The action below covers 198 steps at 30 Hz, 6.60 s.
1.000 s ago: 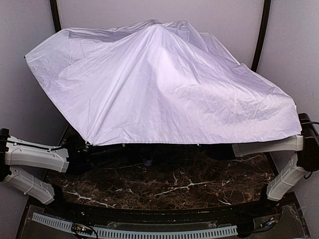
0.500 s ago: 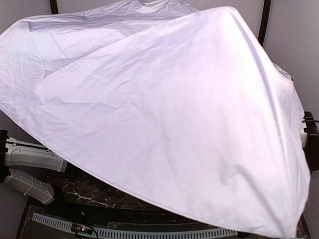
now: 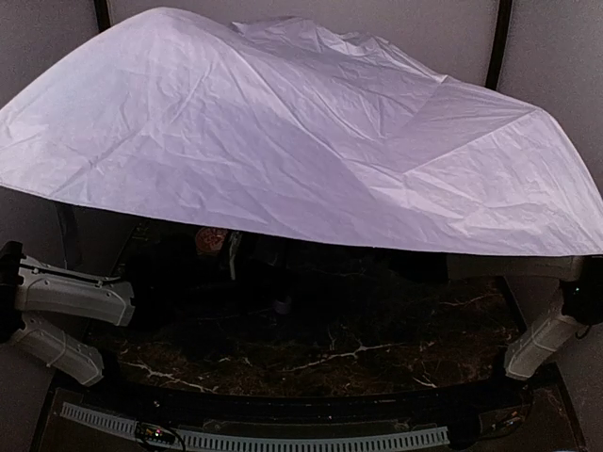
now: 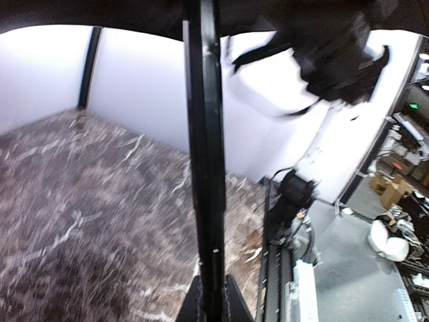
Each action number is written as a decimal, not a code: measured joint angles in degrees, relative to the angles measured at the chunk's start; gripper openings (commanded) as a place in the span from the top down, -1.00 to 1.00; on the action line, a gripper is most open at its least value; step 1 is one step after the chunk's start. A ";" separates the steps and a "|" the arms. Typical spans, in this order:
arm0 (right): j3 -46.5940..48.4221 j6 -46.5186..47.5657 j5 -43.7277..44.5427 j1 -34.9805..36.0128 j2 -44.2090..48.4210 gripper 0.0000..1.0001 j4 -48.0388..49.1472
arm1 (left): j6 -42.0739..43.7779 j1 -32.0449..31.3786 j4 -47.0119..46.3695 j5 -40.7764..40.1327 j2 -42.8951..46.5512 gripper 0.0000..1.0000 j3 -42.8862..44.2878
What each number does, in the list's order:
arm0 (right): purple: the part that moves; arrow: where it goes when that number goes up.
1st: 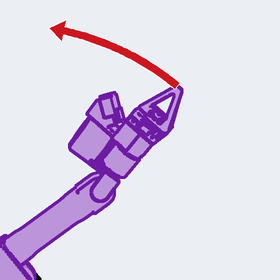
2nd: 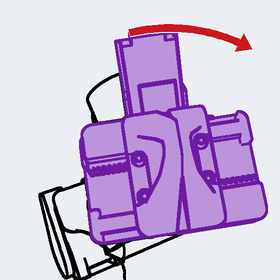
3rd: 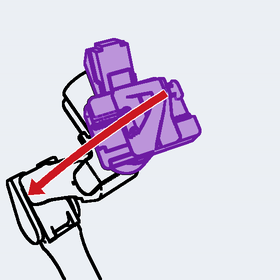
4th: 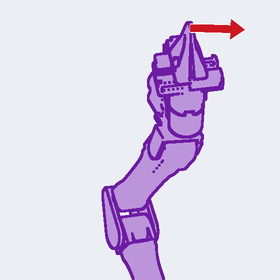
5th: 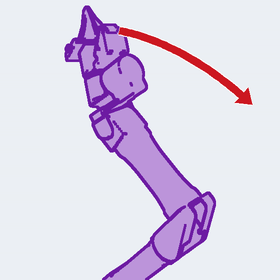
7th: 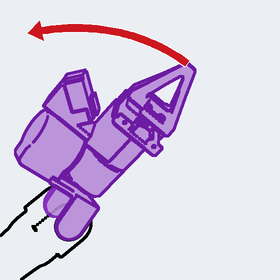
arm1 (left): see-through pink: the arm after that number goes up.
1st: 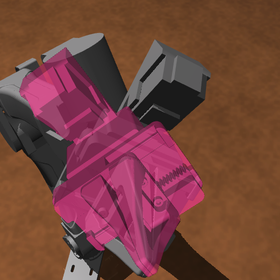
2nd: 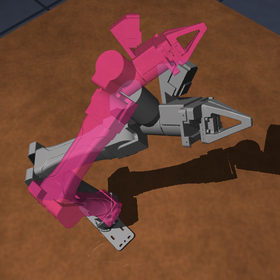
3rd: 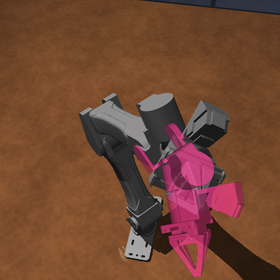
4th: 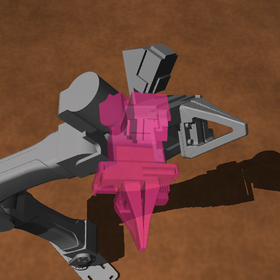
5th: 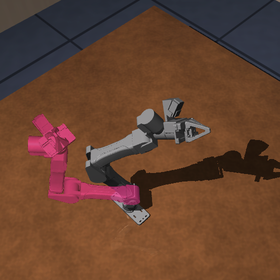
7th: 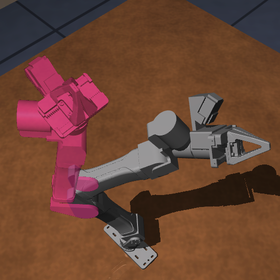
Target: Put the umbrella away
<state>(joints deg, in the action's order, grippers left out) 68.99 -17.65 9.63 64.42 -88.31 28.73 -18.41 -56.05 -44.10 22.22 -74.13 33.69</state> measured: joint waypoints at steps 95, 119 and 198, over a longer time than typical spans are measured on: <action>-8.02 -5.18 16.39 2.21 -4.37 0.93 17.75 | 8.17 -0.52 6.08 -10.03 -3.93 1.00 -8.35; -15.67 -3.87 21.77 7.08 -9.40 0.98 13.66 | 6.32 4.22 -3.39 -5.66 -12.90 1.00 4.31; 9.97 22.01 -34.21 -20.87 20.63 1.00 -72.76 | 35.50 4.31 -8.26 -6.82 -13.88 1.00 -4.46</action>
<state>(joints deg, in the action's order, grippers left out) 78.96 4.36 -24.58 43.55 -67.68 -44.03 17.08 -51.75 -52.36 15.40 -88.01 29.23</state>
